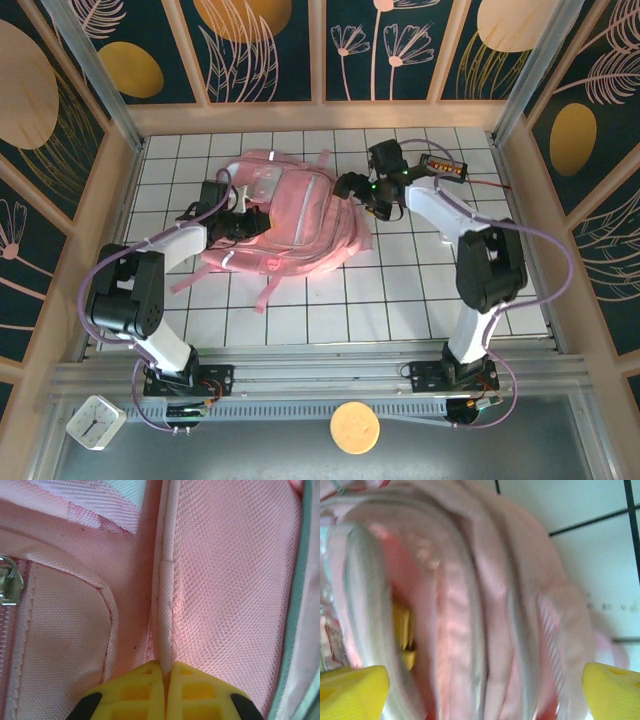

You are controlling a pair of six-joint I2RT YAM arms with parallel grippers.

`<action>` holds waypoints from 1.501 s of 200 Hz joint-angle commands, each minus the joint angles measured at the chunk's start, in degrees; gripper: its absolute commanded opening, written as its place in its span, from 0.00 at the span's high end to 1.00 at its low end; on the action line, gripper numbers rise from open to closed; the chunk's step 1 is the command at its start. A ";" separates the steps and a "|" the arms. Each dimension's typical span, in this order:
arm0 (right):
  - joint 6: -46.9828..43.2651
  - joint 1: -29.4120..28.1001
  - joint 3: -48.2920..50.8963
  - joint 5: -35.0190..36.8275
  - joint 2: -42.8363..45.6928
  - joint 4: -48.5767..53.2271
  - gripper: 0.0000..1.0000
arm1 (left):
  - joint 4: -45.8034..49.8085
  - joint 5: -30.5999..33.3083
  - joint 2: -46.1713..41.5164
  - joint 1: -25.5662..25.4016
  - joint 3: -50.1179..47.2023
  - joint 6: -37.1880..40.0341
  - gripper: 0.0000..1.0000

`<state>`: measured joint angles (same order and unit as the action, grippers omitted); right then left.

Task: Pack books, pencil case, and school supplies into a backpack

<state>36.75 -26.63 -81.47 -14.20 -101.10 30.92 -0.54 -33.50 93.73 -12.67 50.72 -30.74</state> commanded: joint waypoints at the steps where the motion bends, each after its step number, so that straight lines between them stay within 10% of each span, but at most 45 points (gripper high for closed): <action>1: 2.17 -8.15 1.19 4.97 5.59 6.18 0.01 | -5.36 -5.38 -1.23 -1.47 -2.67 -9.78 1.00; 47: 9.24 -15.73 3.28 -0.04 2.25 -0.38 0.33 | -11.82 -6.88 -3.95 -1.89 -3.74 -19.99 1.00; 300: 11.70 -25.22 -3.94 21.21 -8.02 7.93 0.70 | -13.72 -3.07 -5.50 -7.14 -3.26 -29.52 1.00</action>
<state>49.08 -51.55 -84.18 1.43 -108.07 38.13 -10.50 -33.58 90.52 -18.94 47.40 -58.61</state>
